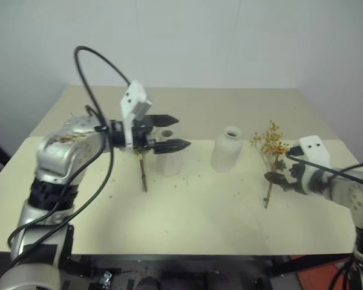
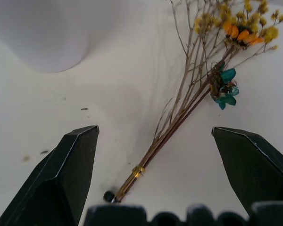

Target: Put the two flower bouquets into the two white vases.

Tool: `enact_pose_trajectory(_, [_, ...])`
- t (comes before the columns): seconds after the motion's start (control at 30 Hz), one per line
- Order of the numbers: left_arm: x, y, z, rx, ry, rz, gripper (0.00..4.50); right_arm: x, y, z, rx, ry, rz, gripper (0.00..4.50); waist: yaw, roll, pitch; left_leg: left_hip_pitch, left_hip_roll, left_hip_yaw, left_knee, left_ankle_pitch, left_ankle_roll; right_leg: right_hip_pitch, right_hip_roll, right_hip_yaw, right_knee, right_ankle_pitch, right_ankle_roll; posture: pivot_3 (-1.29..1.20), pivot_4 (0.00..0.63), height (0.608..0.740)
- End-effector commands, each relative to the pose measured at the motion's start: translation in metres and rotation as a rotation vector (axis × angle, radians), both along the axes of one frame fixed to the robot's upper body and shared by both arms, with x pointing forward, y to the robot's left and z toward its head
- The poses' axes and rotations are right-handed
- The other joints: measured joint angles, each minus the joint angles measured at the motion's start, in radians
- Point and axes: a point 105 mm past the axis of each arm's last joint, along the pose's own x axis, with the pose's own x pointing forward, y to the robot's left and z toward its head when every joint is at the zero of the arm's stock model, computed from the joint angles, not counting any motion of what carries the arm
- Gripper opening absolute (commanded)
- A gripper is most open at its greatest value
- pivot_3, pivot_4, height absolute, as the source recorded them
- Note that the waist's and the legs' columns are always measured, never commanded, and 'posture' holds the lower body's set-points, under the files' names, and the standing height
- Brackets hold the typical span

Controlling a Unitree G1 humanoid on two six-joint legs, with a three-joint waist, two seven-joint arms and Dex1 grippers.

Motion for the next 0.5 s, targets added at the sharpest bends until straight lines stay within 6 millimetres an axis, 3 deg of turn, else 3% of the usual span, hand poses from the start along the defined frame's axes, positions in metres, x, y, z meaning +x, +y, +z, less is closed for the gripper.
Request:
enact_pose_trajectory(0.03, [0.003,-0.009,0.002,0.017,-0.036,-0.044,4.49,0.011,-0.012,-0.001,-0.021,0.005,-0.098,4.5,-0.002,0.0,0.0,-0.001,0.0,0.0,0.0,0.0,0.0,-0.001,0.0,0.0,0.0,0.0,0.0,0.0,0.15,0.74])
enact_pose_trajectory(0.17, [0.005,-0.013,-0.005,0.017,-0.021,-0.066,4.49,0.021,-0.018,-0.007,-0.022,0.038,-0.146,4.5,-0.008,0.001,0.001,0.0,0.0,0.0,0.0,0.0,0.0,-0.002,0.0,0.0,0.001,0.0,-0.001,0.0,0.15,0.74])
enact_pose_trajectory(0.5, [0.006,-0.014,-0.012,-0.001,-0.017,-0.056,4.49,0.049,-0.007,-0.014,-0.001,0.071,-0.104,4.5,-0.007,0.002,0.001,0.0,0.0,0.0,0.0,0.0,0.0,-0.001,0.0,0.0,0.002,0.0,0.001,0.0,0.15,0.74])
